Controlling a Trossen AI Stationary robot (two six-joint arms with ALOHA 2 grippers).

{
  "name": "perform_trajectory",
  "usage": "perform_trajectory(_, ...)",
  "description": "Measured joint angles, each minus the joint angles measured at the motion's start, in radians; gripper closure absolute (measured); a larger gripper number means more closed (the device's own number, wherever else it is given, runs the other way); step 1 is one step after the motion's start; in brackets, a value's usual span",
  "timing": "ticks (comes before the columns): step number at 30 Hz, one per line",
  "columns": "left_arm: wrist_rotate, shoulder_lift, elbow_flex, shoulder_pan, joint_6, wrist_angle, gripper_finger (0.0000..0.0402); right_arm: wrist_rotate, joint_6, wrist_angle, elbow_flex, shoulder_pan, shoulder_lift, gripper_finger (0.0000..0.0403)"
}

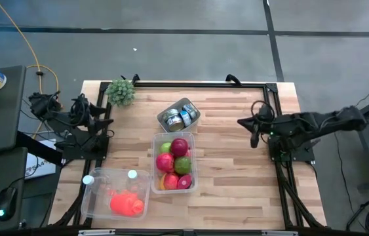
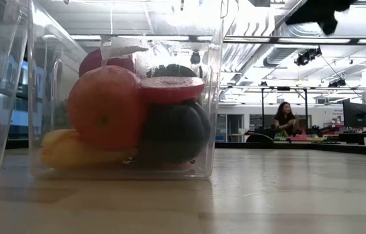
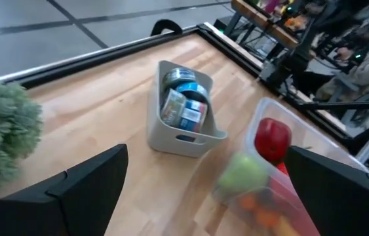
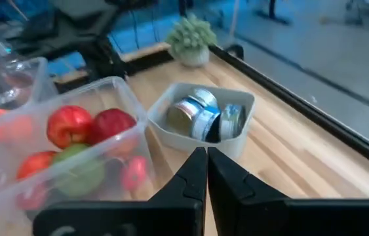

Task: Pick & Place Food Item
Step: Return to Home Position

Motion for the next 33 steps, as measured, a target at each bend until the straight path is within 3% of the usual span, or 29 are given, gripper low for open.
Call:
perform_trajectory(5,0.002,-0.008,-0.037,0.000,0.032,0.081,0.0003,-0.070,-0.106,0.361,-0.320,-0.077,-0.209,0.0400)
perform_trajectory(9,0.011,-0.008,-0.078,0.000,0.117,0.165,0.0003,-0.121,-0.154,0.524,-0.502,-0.136,-0.314,0.0401)
perform_trajectory(13,0.011,-0.008,-0.101,0.000,0.093,0.175,0.0003,-0.220,-0.179,0.617,-0.624,-0.197,-0.382,0.0400)
perform_trajectory(17,0.022,-0.008,-0.107,0.000,0.070,0.177,0.0003,-0.247,-0.139,0.661,-0.696,-0.261,-0.407,0.0401)
perform_trajectory(24,-0.019,-0.008,-0.124,0.000,0.089,0.236,0.0003,-0.414,-0.055,0.644,-0.773,-0.355,-0.410,0.0401)
perform_trajectory(26,-0.030,-0.008,-0.149,0.000,0.145,0.301,0.0003,-0.411,-0.067,0.640,-0.773,-0.374,-0.408,0.0400)
perform_trajectory(30,-0.034,-0.008,-0.212,0.000,0.290,0.441,0.0003,-0.291,-0.089,0.619,-0.773,-0.406,-0.399,0.0400)
perform_trajectory(33,-0.010,-0.008,-0.252,0.000,0.310,0.471,0.0003,-0.256,-0.063,0.620,-0.773,-0.423,-0.377,0.0400)
